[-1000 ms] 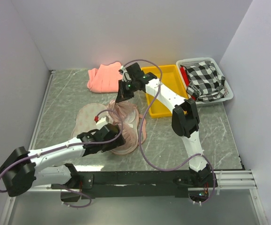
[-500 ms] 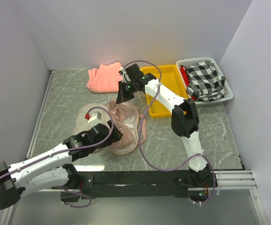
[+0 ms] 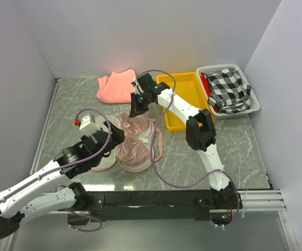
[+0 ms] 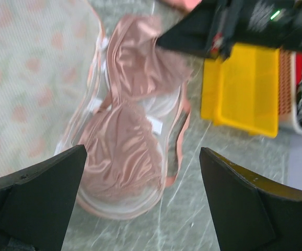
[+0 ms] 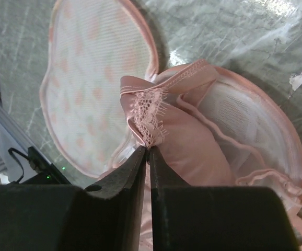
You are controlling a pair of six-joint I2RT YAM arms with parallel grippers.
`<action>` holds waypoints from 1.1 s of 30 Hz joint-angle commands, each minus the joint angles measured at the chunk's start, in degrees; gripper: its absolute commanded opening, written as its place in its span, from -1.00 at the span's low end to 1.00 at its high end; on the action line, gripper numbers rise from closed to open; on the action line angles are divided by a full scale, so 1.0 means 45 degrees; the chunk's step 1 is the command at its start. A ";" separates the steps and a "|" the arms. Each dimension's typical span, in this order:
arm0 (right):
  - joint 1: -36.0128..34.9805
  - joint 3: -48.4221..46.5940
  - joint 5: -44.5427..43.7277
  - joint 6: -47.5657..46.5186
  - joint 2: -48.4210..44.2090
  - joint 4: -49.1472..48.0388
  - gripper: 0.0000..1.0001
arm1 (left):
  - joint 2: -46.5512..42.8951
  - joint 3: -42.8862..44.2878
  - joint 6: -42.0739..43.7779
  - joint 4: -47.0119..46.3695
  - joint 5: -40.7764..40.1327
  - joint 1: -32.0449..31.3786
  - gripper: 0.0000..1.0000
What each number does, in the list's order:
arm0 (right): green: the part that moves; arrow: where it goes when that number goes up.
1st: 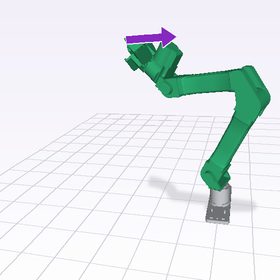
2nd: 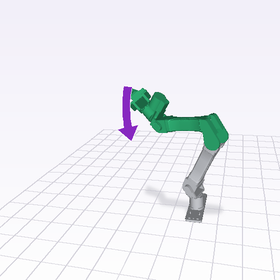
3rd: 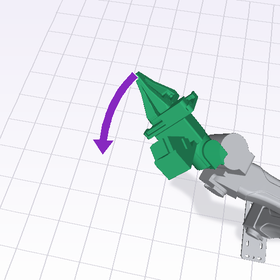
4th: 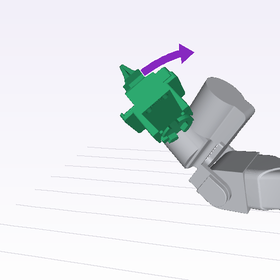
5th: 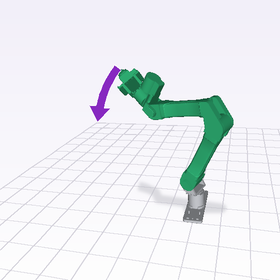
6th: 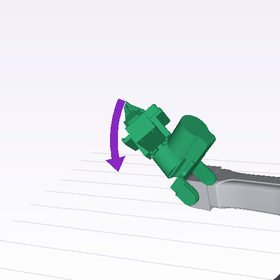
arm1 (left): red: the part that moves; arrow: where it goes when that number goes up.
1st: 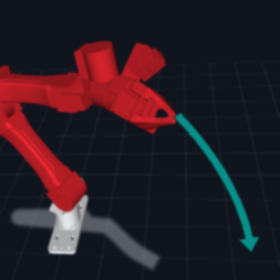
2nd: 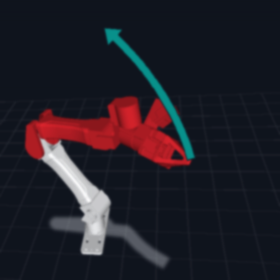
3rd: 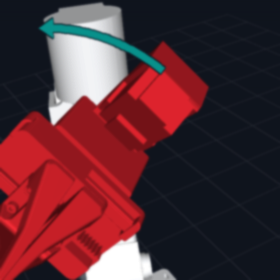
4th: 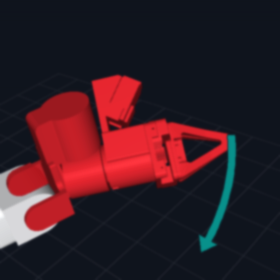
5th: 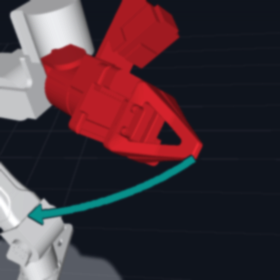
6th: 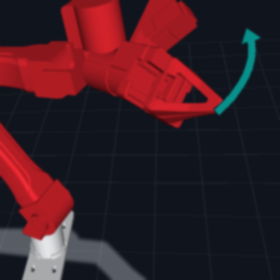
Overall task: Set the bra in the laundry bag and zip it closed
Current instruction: Adjust the bra in the laundry bag.
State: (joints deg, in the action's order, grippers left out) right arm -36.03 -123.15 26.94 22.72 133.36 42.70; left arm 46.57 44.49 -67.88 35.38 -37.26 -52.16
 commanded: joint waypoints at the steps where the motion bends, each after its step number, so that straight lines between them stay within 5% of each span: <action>1: 0.0037 -0.1145 -0.0127 -0.0068 0.0558 0.0218 -0.60 | -0.0289 0.0913 0.0474 0.0984 -0.1408 0.0165 0.93; 4: 0.0271 -0.1480 -0.0166 -0.0068 0.0794 0.0473 0.12 | -0.0523 0.0953 0.0416 0.1142 -0.1389 0.0224 0.94; 14: 0.0780 -0.0817 -0.2526 -0.0634 -0.1000 0.0218 0.38 | -0.0388 0.0406 0.0650 0.0674 -0.1038 0.0458 0.94; 23: 0.0820 0.1406 -0.3334 -0.0616 -0.3383 0.0453 0.40 | 0.0550 -0.0237 0.1100 -0.0458 -0.0101 0.0965 0.93; 33: 0.0450 1.1719 0.0609 0.1003 -0.8421 -0.3841 0.17 | -0.0308 -0.3107 0.0728 -0.2507 0.2300 0.1142 0.94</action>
State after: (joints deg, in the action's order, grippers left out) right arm -32.75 -80.82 19.77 23.16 101.45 33.58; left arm 47.72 33.89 -64.18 30.15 -32.49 -47.35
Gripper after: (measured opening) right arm 0.609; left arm 0.969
